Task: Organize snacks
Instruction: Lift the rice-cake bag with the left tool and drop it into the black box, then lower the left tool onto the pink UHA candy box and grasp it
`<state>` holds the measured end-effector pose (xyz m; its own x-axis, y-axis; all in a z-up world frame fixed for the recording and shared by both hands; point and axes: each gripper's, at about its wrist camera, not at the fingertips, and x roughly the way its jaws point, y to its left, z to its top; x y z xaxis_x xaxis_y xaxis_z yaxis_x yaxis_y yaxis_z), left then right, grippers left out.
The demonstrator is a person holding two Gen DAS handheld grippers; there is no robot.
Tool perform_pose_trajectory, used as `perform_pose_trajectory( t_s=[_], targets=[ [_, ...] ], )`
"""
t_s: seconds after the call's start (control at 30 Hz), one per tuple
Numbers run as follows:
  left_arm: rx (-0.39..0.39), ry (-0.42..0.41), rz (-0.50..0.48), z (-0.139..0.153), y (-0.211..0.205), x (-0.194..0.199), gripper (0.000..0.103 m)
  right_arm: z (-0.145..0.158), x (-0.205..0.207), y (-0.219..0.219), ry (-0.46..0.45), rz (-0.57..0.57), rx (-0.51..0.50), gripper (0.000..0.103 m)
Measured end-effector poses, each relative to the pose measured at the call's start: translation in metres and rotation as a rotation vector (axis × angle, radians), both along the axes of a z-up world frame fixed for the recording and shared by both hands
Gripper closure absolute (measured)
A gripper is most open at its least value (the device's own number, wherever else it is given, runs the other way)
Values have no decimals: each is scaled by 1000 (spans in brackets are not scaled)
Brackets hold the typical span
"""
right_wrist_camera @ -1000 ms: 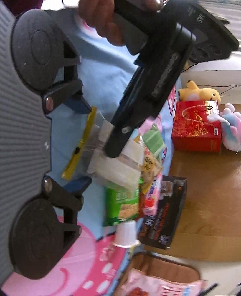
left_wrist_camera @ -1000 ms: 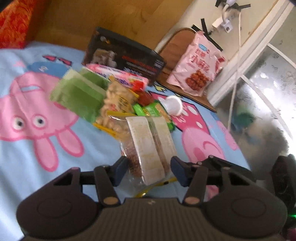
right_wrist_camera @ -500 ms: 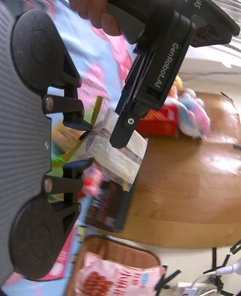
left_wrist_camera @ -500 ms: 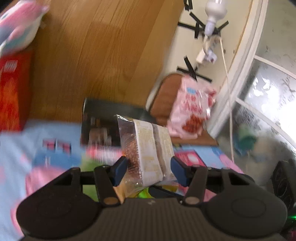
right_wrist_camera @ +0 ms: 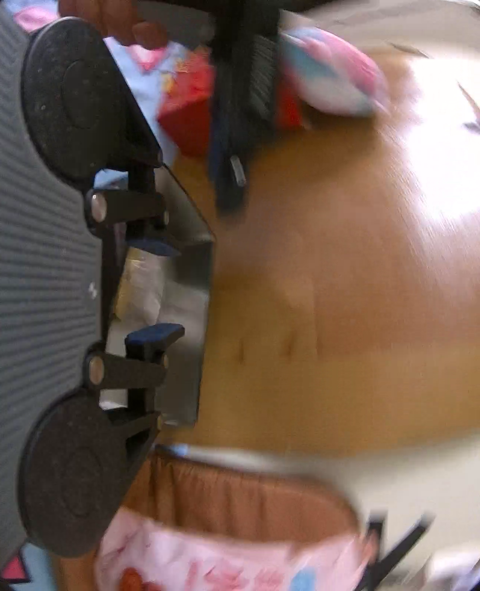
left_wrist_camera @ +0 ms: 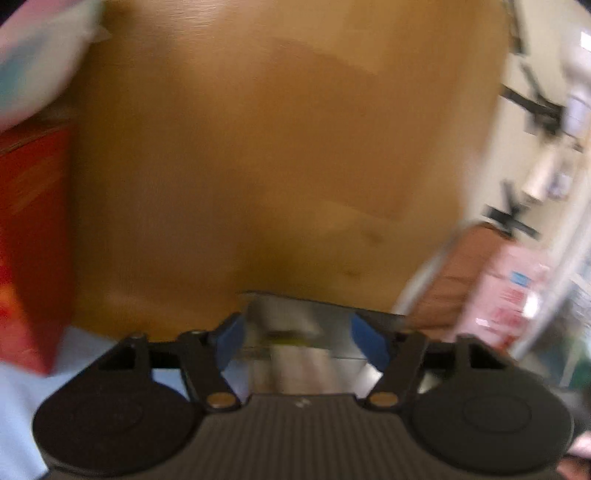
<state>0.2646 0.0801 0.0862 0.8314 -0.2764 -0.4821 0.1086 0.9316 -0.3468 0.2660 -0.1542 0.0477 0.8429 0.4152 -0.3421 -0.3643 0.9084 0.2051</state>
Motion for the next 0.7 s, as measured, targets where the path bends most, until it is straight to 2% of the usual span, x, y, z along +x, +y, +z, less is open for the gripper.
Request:
perform_pose_trajectory(
  t_s=[0.07, 0.13, 0.17, 0.23, 0.27, 0.37, 0.43, 0.5, 0.57, 0.63, 0.7],
  targets=[
    [-37, 75, 3, -17, 8, 8, 36, -3, 0, -25, 6, -93, 61, 46],
    [-83, 150, -37, -33, 6, 17, 48, -11, 7, -45, 55, -157, 107, 45],
    [-95, 170, -66, -39, 0, 19, 46, -16, 13, -50, 104, -160, 136, 45],
    [-64, 153, -48, -39, -10, 14, 46, -28, 19, -58, 198, -133, 201, 45],
    [-58, 159, -46, -38, -14, 12, 46, -31, 18, -58, 215, -128, 209, 44],
    [-58, 163, -61, -37, -20, 4, 41, -31, 2, -52, 190, -119, 153, 41],
    [-59, 159, -37, -32, -15, -3, 33, -28, -8, -51, 174, -125, 139, 42],
    [-67, 119, -12, -26, 1, -26, 32, -20, -27, -48, 103, -146, 100, 41],
    [-102, 102, -2, -24, 10, -50, 30, -14, -45, -38, 64, -76, 87, 42],
    [-155, 100, -11, -27, 16, -74, 30, -19, -63, -22, 73, 57, 57, 43],
    [-178, 110, -19, -31, 15, -95, 30, -29, -69, 5, 78, 142, -62, 43]
  ],
)
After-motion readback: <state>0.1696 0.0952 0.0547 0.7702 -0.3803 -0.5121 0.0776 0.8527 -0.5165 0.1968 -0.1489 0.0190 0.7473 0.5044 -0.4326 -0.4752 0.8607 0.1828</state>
